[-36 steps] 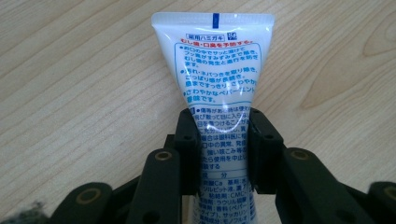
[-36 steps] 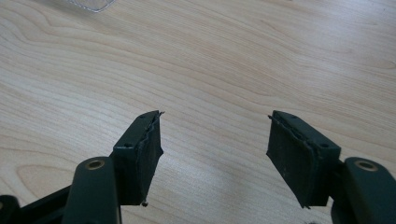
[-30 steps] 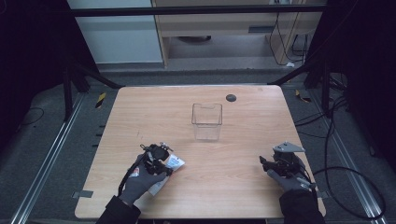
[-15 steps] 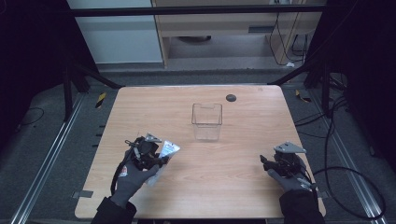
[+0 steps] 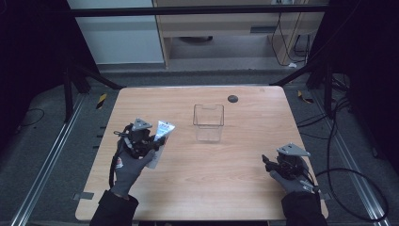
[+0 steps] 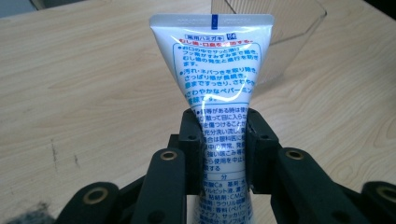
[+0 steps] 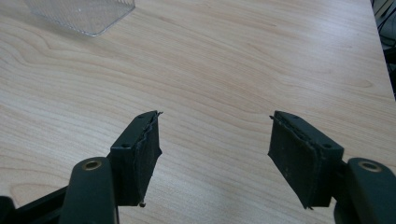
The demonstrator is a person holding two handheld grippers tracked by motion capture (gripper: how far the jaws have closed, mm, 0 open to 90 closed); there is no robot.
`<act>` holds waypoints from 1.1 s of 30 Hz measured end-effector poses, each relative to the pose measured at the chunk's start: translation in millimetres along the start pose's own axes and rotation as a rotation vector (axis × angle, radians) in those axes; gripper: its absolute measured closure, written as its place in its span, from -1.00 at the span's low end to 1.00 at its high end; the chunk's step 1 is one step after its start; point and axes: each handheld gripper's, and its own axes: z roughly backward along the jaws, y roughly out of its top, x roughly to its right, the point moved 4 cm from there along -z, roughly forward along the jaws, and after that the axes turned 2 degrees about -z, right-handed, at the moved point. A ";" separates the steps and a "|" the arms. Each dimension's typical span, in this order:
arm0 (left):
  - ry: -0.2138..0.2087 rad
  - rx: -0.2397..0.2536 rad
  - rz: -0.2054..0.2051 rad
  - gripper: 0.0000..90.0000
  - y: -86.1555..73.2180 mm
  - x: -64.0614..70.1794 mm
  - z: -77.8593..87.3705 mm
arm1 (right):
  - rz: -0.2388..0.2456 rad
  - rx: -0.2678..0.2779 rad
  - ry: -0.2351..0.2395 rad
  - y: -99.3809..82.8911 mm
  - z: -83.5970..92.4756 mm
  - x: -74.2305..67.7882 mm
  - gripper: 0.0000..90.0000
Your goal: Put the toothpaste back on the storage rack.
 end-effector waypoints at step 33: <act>-0.040 0.361 0.077 0.59 89.8 8.9 -35.0 | 0.012 0.021 -0.019 -1.2 -2.5 2.3 -0.27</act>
